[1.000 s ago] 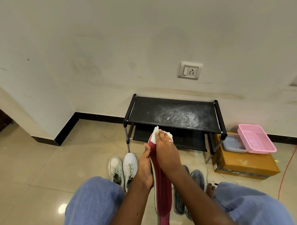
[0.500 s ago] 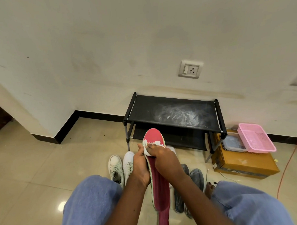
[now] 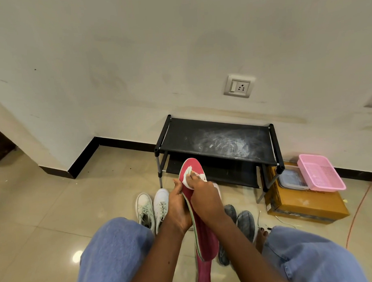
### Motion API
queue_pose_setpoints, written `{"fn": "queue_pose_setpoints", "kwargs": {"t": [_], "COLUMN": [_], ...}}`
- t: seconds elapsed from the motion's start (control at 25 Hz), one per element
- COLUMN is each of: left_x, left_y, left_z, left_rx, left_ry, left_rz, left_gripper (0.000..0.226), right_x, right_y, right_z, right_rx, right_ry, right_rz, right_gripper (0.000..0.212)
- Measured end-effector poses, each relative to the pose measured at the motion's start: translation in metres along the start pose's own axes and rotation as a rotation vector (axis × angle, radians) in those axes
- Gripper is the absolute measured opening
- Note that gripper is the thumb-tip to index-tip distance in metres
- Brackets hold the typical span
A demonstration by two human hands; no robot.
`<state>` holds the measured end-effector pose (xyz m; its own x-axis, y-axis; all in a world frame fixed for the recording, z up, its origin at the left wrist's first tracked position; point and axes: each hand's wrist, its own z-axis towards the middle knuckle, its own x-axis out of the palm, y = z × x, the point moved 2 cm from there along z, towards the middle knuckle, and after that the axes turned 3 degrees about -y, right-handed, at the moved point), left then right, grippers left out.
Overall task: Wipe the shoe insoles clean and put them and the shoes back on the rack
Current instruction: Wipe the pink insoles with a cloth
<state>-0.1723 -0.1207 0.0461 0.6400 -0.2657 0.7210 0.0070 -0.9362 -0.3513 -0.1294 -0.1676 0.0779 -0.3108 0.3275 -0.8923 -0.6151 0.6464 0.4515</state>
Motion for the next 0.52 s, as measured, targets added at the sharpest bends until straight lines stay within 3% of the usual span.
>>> {"fn": "queue_pose_setpoints", "kwargs": {"t": [0.2,0.32,0.4,0.52], "left_x": [-0.006,-0.002,0.003,0.006], "left_y": [-0.006,-0.004,-0.003,-0.001], "left_z": [0.006,0.004,0.002,-0.001], "left_rx": [0.061,0.044,0.027,0.033], "left_ry": [-0.045,-0.057,-0.045,-0.026], "left_rz": [-0.009,0.018,0.023,0.039], "left_gripper": [0.054,0.059,0.063,0.062], "right_x": [0.003,0.008,0.009,0.006], "right_y": [-0.001,-0.011,-0.019,-0.022], "right_z": [-0.015,-0.013,-0.006,0.000], "right_rx": [-0.118,-0.166,-0.113,0.006], "right_ry": [-0.056,-0.015,0.059,0.036], "right_rz": [0.153,0.036,-0.075,-0.125], "right_gripper": [0.038,0.041,0.046,0.047]}}
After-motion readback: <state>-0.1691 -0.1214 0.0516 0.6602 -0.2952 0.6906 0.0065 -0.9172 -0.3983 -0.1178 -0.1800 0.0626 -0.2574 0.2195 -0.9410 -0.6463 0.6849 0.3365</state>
